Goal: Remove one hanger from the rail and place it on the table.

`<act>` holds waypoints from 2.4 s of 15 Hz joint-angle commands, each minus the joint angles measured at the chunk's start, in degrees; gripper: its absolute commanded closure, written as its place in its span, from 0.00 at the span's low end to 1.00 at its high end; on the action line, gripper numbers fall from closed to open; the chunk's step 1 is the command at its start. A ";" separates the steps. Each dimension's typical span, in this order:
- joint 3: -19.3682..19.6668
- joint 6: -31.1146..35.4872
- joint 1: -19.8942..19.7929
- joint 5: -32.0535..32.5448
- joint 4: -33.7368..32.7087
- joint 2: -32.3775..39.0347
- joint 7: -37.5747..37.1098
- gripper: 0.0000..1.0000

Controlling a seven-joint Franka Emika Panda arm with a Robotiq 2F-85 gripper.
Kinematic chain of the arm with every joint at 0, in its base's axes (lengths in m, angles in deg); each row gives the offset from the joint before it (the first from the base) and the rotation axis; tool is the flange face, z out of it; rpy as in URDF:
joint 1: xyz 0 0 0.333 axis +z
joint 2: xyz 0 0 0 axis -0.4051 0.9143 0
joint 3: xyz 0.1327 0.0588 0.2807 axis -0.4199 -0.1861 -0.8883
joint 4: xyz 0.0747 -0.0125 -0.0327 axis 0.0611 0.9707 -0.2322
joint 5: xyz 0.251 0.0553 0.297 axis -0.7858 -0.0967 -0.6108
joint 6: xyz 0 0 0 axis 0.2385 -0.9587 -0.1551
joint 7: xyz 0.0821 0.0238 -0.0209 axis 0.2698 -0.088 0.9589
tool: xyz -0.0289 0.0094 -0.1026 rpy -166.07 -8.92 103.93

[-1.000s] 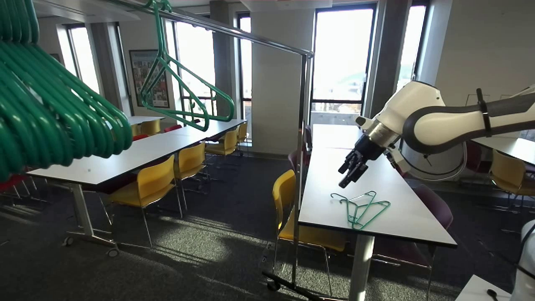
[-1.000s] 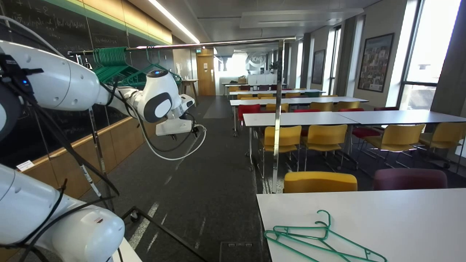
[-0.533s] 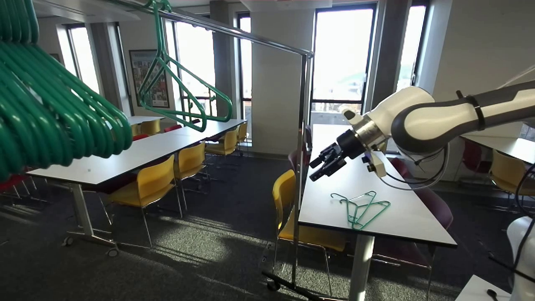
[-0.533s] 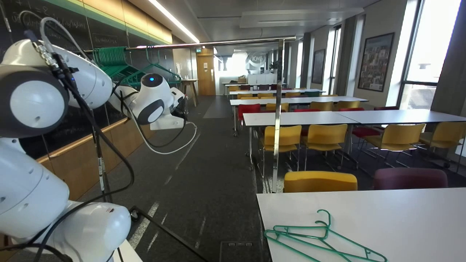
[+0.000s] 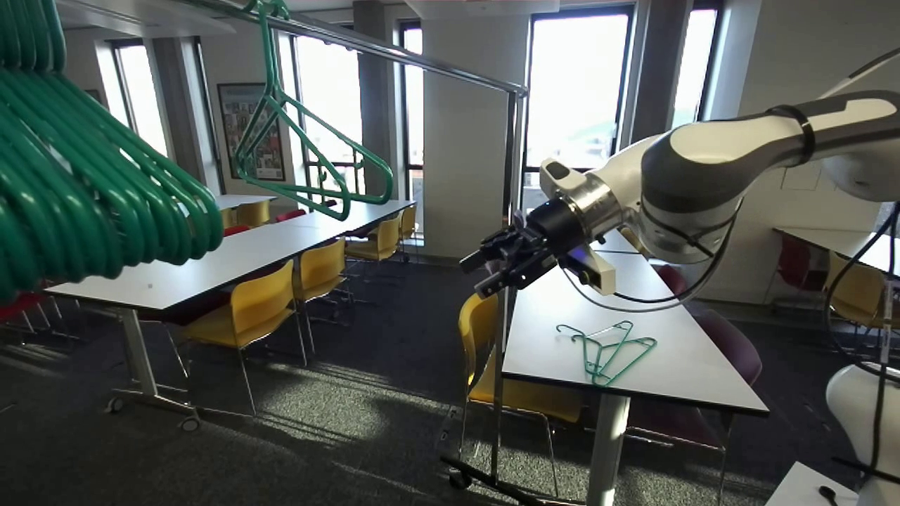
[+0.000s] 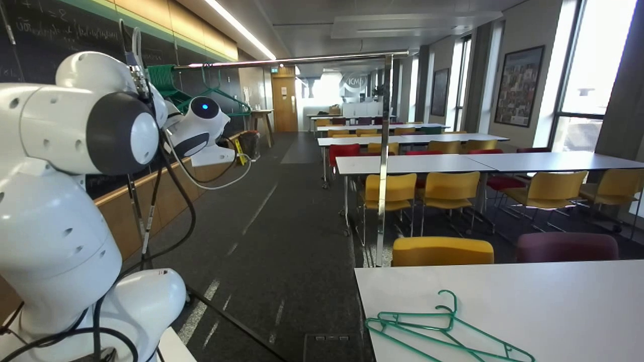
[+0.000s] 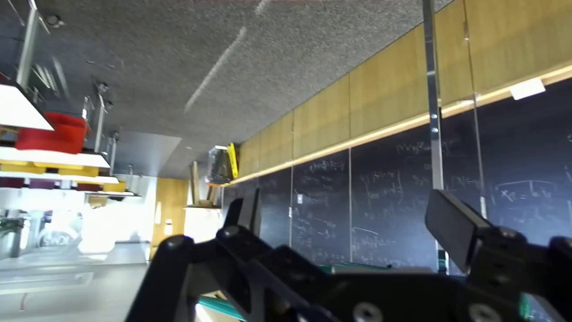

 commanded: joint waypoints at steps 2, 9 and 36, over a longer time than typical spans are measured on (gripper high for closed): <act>3.59 -0.73 5.43 -3.26 -3.59 1.81 4.60 0.00; 5.67 -2.31 7.43 -4.03 -6.26 3.10 6.16 0.00; 15.85 -15.81 10.32 -81.36 -29.26 19.05 23.58 0.00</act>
